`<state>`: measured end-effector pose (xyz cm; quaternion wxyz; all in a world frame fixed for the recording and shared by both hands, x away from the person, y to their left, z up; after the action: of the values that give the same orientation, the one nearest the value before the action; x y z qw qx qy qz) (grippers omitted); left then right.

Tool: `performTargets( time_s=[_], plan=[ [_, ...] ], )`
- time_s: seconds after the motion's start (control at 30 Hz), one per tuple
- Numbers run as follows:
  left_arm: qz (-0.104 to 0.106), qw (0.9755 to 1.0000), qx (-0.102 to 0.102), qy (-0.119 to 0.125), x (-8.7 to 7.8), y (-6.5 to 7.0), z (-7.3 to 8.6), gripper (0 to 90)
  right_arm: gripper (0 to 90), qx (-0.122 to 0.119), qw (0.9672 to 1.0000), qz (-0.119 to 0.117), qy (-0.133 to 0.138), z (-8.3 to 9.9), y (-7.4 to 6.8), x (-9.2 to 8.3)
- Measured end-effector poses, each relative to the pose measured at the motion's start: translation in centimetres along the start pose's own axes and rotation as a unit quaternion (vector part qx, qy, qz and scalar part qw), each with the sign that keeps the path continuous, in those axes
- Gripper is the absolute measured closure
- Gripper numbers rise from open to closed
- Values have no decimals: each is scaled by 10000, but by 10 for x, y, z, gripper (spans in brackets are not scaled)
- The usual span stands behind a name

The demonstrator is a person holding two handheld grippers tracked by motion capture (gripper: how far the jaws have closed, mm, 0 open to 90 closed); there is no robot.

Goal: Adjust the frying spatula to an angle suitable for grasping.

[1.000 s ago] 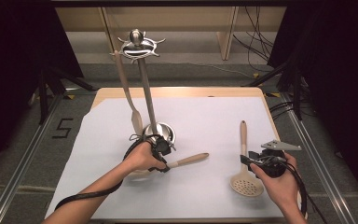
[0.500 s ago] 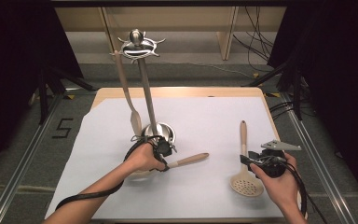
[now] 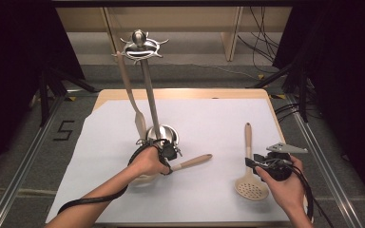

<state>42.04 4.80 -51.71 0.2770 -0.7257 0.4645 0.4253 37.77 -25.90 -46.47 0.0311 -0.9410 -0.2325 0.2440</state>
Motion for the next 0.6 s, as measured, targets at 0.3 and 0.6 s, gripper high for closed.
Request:
performTargets(
  time_s=[0.3, 0.6],
  plan=[
    [-34, 10000, 23, 10, 0, 1, 0, 778, 585, -1, 10000, 6, 18, 0, 0, 0],
    [-21, 9996, -213, 159, -2, -3, 3, 780, 585, -25, 10000, 55, 10, 0, 1, 0]
  ],
)
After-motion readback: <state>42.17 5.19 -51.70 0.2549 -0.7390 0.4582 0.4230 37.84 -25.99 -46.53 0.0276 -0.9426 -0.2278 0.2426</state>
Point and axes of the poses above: each handheld gripper's, and its own axes: x roughly forward along the jaws, z roughly out of its underside, y roughly to its right, the point moved 6 cm from there along x, roughly forward along the jaws, and after that the axes turned 14 degrees about y, right-handed, at the moved point
